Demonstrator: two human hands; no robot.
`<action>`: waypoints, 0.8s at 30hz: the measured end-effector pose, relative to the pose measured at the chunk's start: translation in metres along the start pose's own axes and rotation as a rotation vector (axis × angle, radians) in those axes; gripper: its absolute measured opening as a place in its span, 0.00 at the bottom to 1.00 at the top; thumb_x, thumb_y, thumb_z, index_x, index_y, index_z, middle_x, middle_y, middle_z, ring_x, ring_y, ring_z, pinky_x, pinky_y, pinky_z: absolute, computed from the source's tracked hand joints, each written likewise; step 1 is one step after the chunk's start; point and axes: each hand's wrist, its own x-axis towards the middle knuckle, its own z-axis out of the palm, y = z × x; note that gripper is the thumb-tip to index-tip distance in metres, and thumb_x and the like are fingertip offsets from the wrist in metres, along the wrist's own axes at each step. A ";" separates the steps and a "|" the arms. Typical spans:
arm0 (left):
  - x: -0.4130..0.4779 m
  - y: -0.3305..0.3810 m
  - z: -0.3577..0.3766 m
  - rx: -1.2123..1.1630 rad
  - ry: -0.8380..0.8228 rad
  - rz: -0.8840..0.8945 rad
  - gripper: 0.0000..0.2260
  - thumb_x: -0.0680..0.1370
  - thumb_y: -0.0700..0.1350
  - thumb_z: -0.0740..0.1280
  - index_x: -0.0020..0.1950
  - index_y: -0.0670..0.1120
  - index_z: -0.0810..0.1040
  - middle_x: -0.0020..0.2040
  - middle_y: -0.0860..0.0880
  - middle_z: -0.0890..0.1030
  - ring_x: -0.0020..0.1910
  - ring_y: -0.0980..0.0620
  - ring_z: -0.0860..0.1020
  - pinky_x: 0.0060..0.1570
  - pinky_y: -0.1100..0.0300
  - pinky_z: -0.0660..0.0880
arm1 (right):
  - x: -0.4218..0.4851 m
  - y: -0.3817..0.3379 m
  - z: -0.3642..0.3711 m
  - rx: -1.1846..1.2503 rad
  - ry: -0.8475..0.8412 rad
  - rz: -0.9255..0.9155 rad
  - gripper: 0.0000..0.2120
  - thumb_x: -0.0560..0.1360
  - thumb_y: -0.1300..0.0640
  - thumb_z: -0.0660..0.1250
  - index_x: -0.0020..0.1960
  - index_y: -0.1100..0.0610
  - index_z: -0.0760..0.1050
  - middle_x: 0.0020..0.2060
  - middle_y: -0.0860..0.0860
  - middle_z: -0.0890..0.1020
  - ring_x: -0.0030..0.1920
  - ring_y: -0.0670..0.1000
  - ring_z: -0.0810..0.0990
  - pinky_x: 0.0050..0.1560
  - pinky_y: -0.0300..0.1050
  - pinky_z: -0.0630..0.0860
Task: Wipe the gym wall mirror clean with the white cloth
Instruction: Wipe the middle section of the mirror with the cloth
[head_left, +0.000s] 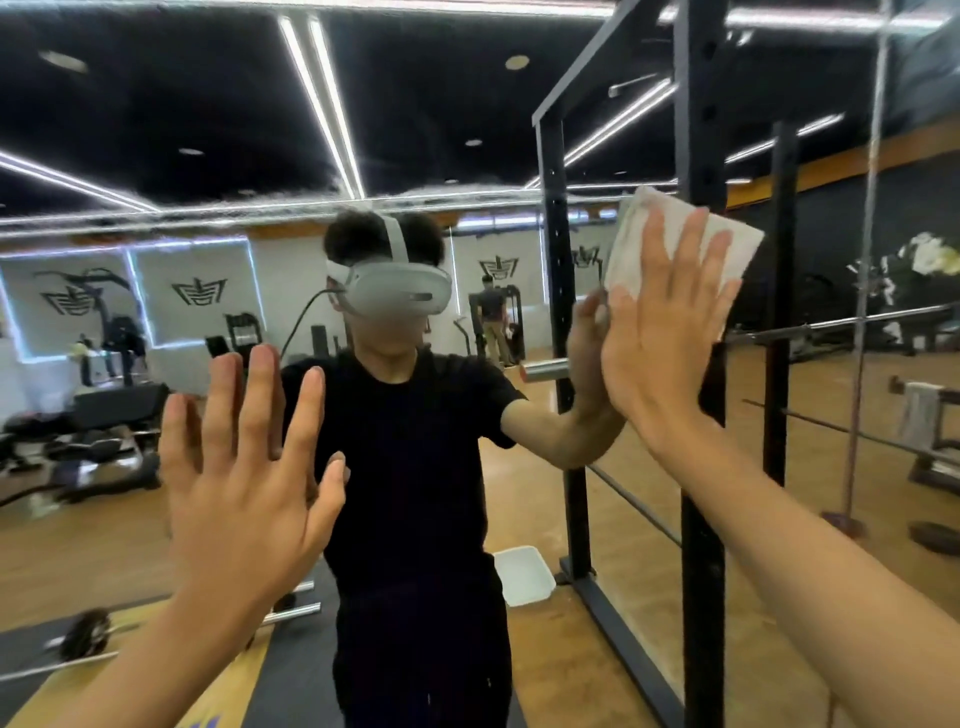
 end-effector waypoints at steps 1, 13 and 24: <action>-0.001 0.000 0.000 -0.003 -0.004 0.000 0.31 0.84 0.56 0.58 0.86 0.45 0.60 0.86 0.38 0.54 0.85 0.36 0.52 0.77 0.27 0.56 | -0.010 -0.030 0.006 0.006 0.009 -0.042 0.32 0.86 0.43 0.45 0.86 0.53 0.48 0.85 0.59 0.46 0.84 0.63 0.43 0.80 0.71 0.44; 0.001 -0.007 -0.002 -0.006 -0.006 0.040 0.32 0.84 0.57 0.58 0.85 0.45 0.62 0.86 0.40 0.54 0.85 0.38 0.53 0.78 0.30 0.55 | -0.007 -0.065 0.016 -0.003 -0.014 -0.521 0.28 0.89 0.44 0.44 0.86 0.50 0.49 0.86 0.56 0.48 0.85 0.59 0.45 0.82 0.68 0.47; 0.002 0.002 0.002 -0.007 0.009 0.001 0.32 0.83 0.56 0.59 0.85 0.45 0.62 0.86 0.39 0.54 0.85 0.36 0.54 0.78 0.29 0.55 | 0.030 -0.027 0.004 -0.018 0.078 0.066 0.32 0.84 0.43 0.41 0.86 0.50 0.42 0.85 0.58 0.46 0.84 0.63 0.44 0.81 0.71 0.46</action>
